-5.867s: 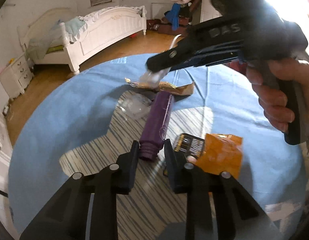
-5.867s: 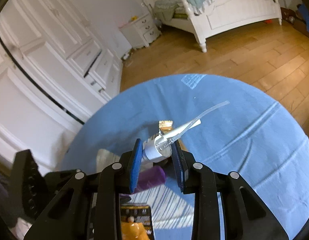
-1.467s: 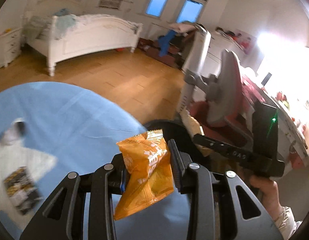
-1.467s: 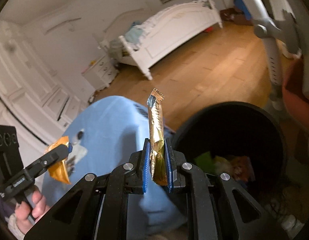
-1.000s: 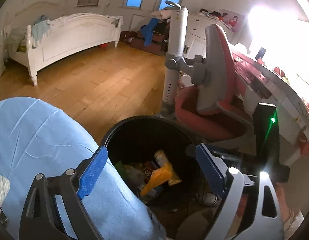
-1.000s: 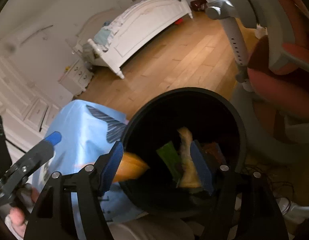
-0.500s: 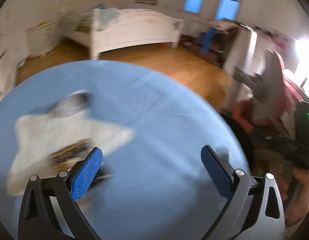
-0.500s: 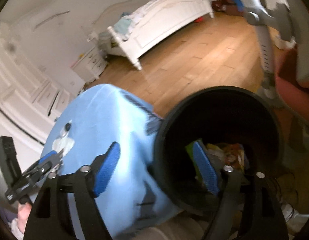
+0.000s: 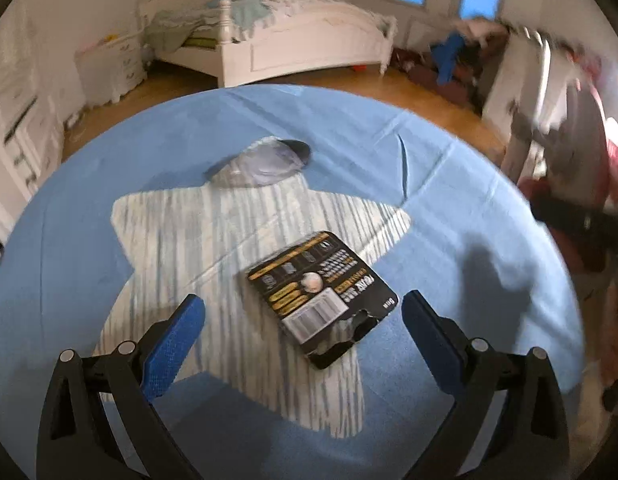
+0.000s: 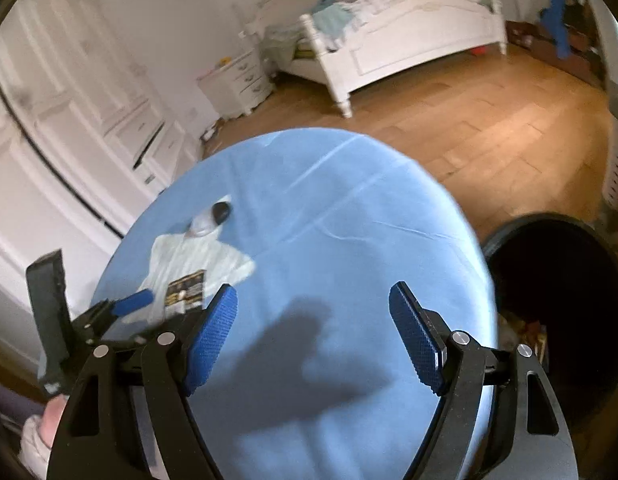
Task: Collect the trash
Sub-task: 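Grasp the black battery card with left tool while right grasps clear lid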
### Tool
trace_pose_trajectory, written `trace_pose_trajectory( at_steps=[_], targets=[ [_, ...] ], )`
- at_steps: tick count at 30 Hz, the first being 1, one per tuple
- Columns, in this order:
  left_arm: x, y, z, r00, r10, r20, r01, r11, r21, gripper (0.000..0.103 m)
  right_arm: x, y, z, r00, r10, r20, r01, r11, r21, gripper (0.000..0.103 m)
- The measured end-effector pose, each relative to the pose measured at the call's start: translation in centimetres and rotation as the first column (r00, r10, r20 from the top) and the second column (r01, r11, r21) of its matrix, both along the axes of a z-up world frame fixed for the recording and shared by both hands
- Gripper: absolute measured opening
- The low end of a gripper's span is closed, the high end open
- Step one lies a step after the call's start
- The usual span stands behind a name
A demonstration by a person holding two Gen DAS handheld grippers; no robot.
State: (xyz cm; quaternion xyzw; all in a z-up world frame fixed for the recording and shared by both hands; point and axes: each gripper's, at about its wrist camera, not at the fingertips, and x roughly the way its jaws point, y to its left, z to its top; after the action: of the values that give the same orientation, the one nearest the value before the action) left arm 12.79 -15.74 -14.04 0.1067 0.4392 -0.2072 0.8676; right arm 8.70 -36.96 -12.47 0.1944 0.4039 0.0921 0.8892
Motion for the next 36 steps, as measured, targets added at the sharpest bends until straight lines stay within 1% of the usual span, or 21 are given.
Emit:
trace_pose_trajectory(
  at_steps=[1,3,4,5,6,9,12,14,15,17,20,24,26,28,29,30,31,33,36],
  targets=[
    [0.0,-1.0,-0.3,1.0,-0.026,0.009,0.025,0.997,0.066,0.098,0.5,0.6,0.1,1.0,0.016,0.002,-0.016,1.0,-0.012,0.078],
    [0.0,-1.5,-0.2,0.998,-0.057,0.034,0.053,0.993,0.105,0.098,1.8,2.2,0.5,0.999,0.051,0.011,-0.051,0.998,-0.042,0.078],
    [0.3,-1.4,-0.3,0.998,-0.061,0.028,0.058,0.993,0.098,0.098,2.5,3.0,0.7,0.998,0.068,0.014,-0.067,0.996,-0.055,0.078],
    [0.9,-1.1,-0.4,0.999,-0.05,0.005,0.05,0.996,0.076,0.098,3.1,3.6,0.9,0.996,0.082,0.016,-0.081,0.995,-0.063,0.078],
    [1.4,-0.6,-0.4,0.999,-0.035,0.012,0.034,0.996,0.079,0.097,3.8,4.2,0.9,0.995,0.097,0.018,-0.096,0.993,-0.073,0.078],
    [1.8,0.9,-0.2,0.999,-0.031,0.035,0.028,0.997,0.066,0.083,5.7,6.1,1.1,0.989,0.145,0.021,-0.141,0.983,-0.118,0.078],
    [1.9,2.2,-0.1,0.999,-0.038,0.035,0.036,0.998,0.061,0.083,7.3,7.8,1.0,0.982,0.19,0.017,-0.185,0.969,-0.164,0.078],
    [2.2,3.5,0.0,0.999,-0.021,0.034,0.019,0.999,0.048,0.082,8.6,8.9,0.8,0.977,0.211,0.013,-0.206,0.962,-0.181,0.078],
    [2.2,3.9,0.1,0.999,-0.016,0.032,0.015,0.999,0.037,0.082,9.4,9.5,0.6,0.975,0.222,0.01,-0.217,0.958,-0.188,0.078],
    [2.4,5.8,0.4,1.0,0.008,0.022,-0.007,1.0,-0.018,0.082,10.8,10.6,0.3,0.971,0.238,-0.003,-0.234,0.952,-0.196,0.078],
    [2.4,8.1,0.8,0.999,0.044,0.013,-0.043,0.996,-0.072,0.082,12.9,12.5,-0.4,0.965,0.26,-0.026,-0.259,0.942,-0.211,0.078],
    [1.8,10.6,1.6,0.997,0.08,0.018,-0.076,0.984,-0.162,0.082,14.8,14.8,-1.2,0.958,0.282,-0.054,-0.286,0.924,-0.255,0.078],
    [1.6,11.0,2.2,0.996,0.085,0.03,-0.078,0.978,-0.193,0.082,15.4,15.7,-1.6,0.955,0.286,-0.071,-0.295,0.913,-0.281,0.078],
    [1.3,10.9,2.5,0.995,0.087,0.042,-0.077,0.977,-0.198,0.082,15.5,16.6,-1.9,0.955,0.285,-0.077,-0.294,0.899,-0.323,0.078],
    [1.2,10.9,2.6,0.995,0.084,0.046,-0.073,0.977,-0.202,0.082,15.5,17.1,-2.0,0.956,0.285,-0.076,-0.293,0.888,-0.355,0.078],
    [1.4,10.8,2.7,0.995,0.082,0.049,-0.07,0.977,-0.203,0.082,15.3,17.4,-2.1,0.954,0.291,-0.07,-0.296,0.884,-0.362,0.073],
    [1.3,10.8,2.8,0.995,0.081,0.054,-0.069,0.977,-0.203,0.082,15.2,17.4,-2.1,0.954,0.293,-0.066,-0.297,0.886,-0.356,0.065],
    [1.2,10.6,2.9,0.995,0.082,0.062,-0.067,0.976,-0.206,0.082,15.0,17.1,-2.0,0.959,0.277,-0.066,-0.282,0.894,-0.349,0.055],
    [1.3,10.7,3.1,0.994,0.09,0.067,-0.073,0.974,-0.214,0.082,14.4,16.2,-2.1,0.96,0.271,-0.067,-0.278,0.907,-0.315,0.055]
  ],
)
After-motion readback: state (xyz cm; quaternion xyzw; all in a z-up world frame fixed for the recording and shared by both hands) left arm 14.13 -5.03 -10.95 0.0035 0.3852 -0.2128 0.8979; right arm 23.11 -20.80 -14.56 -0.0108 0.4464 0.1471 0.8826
